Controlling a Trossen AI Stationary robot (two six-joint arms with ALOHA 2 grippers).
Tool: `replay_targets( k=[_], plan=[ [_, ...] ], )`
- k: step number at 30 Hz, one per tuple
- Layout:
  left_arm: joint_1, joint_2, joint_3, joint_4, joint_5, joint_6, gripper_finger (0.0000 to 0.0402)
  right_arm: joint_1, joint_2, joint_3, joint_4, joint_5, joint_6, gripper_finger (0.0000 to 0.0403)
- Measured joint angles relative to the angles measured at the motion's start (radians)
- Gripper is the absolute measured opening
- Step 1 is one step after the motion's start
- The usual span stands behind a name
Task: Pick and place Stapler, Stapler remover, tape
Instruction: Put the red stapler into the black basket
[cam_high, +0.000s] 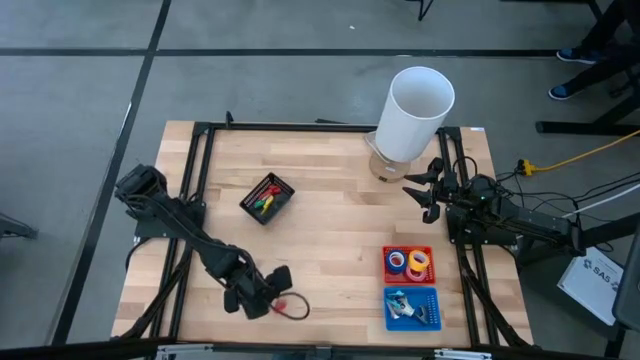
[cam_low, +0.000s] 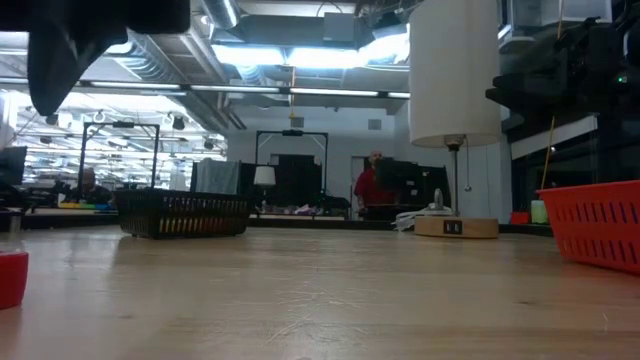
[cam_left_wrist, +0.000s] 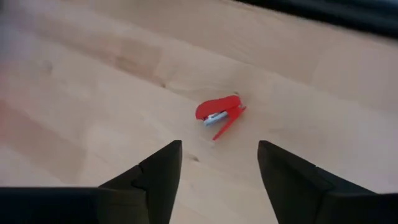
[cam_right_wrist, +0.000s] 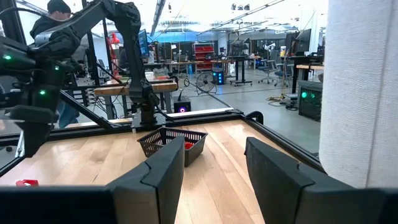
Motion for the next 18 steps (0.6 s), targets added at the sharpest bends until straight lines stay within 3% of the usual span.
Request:
replay_targets(
  k=[10,18],
  plan=[
    [-0.020,0.101,0.000,0.079,-0.044,0.411,0.0219,0.000,0.000,0.000,0.000,0.000,0.000,0.0171],
    [0.002,0.120,0.000,0.097,-0.020,0.472,0.0220,0.000,0.000,0.000,0.000,0.000,0.000,0.0171]
  ],
)
